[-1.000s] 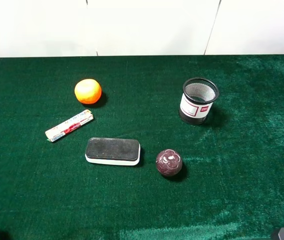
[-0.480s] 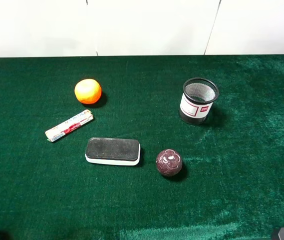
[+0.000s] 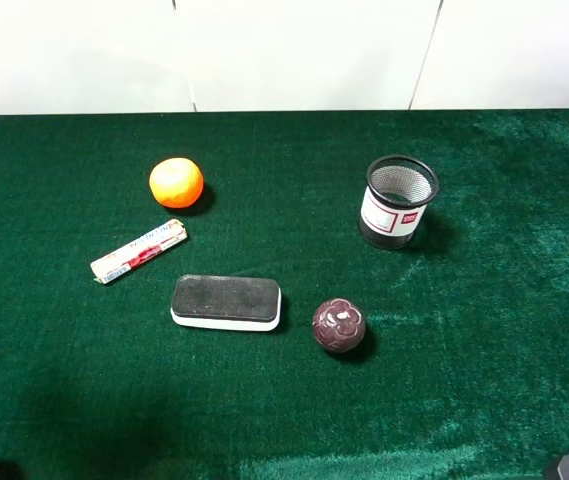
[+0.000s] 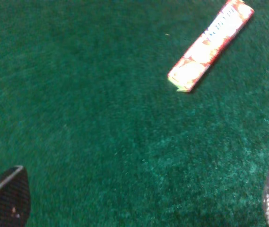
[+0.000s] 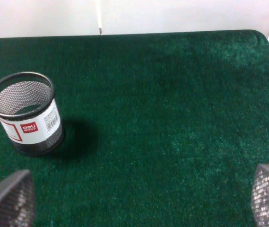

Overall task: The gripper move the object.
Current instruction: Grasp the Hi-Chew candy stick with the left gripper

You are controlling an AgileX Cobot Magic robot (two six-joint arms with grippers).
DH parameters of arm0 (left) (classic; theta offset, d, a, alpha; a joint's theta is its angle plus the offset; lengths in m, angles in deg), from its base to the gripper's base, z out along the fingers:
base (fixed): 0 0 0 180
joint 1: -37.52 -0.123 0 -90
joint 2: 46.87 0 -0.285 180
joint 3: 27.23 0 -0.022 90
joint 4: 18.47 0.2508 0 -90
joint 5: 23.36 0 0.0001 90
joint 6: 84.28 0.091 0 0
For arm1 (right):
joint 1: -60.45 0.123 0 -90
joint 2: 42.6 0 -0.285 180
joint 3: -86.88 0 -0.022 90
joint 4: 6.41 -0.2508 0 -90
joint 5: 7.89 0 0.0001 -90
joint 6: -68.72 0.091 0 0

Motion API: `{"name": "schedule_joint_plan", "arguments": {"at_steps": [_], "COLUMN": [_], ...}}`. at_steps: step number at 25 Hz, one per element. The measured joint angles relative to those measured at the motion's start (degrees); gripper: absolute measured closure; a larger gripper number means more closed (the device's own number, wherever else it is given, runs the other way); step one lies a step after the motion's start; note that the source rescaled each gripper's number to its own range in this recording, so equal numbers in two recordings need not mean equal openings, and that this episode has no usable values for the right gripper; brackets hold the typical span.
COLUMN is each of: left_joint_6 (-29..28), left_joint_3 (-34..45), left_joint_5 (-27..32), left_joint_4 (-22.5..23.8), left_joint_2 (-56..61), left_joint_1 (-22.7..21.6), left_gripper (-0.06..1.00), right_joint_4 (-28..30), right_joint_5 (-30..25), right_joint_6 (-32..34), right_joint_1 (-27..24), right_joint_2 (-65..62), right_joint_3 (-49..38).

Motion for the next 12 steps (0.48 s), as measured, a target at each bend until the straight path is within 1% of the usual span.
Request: {"name": "schedule_joint_plan", "arguments": {"at_steps": [2, 3, 4, 5, 12], "left_joint_6": [0.0, 0.0, 0.0, 0.0, 0.8], "left_joint_3": [-1.2, -1.2, -2.6, -3.6, -10.2], "left_joint_5": [-1.2, -1.2, -2.1, -2.6, -3.7], "left_joint_4": [1.0, 1.0, 1.5, 2.1, 4.3], "left_joint_2": [-4.2, -4.2, -8.5, -10.8, -26.7], "left_joint_1": [2.7, 2.7, 5.1, 6.6, 12.7], "left_gripper": [-0.04, -0.04, -0.04, -0.04, -0.04], "right_joint_4": [0.0, 0.0, 0.0, 0.0, 0.0], "right_joint_5": [0.0, 0.0, 0.0, 0.0, 0.0], "right_joint_6": [0.0, 0.0, 0.0, 0.0, 0.0], "right_joint_1": [0.0, 0.0, 0.0, 0.0, 0.0], "right_joint_2": [0.0, 0.0, 0.0, 0.0, 0.0], "right_joint_3": [0.0, 0.0, 0.0, 0.0, 0.0]}}
